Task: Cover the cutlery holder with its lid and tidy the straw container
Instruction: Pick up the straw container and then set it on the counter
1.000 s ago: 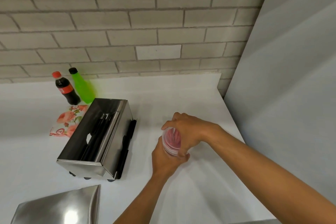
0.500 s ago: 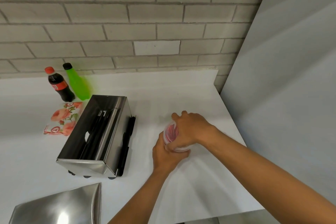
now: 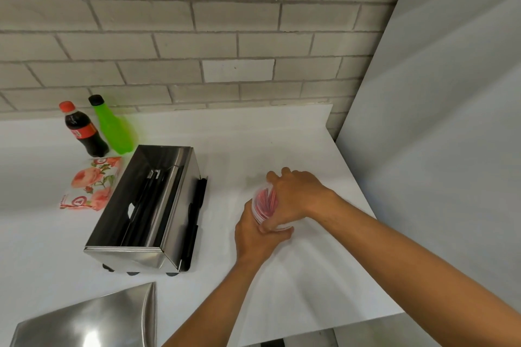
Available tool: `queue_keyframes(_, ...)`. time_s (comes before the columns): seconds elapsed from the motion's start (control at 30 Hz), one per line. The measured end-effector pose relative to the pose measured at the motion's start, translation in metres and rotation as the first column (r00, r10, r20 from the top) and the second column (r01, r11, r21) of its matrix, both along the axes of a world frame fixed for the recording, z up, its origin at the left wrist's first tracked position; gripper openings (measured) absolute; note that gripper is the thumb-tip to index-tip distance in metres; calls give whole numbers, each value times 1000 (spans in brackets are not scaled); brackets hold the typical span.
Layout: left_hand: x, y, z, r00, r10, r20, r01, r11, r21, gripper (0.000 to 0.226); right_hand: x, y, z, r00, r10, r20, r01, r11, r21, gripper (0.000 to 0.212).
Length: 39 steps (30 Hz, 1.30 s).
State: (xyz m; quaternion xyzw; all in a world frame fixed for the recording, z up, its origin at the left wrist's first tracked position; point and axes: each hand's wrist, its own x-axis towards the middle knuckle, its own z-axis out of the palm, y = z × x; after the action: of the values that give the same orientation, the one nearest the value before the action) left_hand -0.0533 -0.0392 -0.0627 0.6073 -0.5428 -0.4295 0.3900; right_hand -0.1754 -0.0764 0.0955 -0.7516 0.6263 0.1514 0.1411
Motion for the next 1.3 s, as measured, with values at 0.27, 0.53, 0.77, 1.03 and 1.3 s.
queue_keyframes(0.27, -1, 1, 8, 999, -11, 45, 13, 999, -46, 112, -3, -7, 17, 984, 175, 16, -176, 976, 126, 126)
queue_keyframes(0.53, -1, 3, 11, 1000, -6, 12, 6, 1000, 6, 105, 1, -4, 12, 998, 57, 11, -57, 998, 16, 118)
queue_keyframes(0.77, -5, 4, 11, 999, -8, 52, 11, 998, -59, 111, -4, -6, 18, 986, 160, 42, -164, 979, 118, 126)
queue_keyframes(1.03, -4, 5, 13, 998, -5, 61, 6, 1000, -15, 107, -3, -6, 15, 996, 83, 42, -85, 996, 33, 116)
queue_keyframes(1.3, -6, 5, 10, 997, -2, 79, 6, 999, -51, 108, -9, -11, 15, 984, 165, 70, -173, 977, 127, 123)
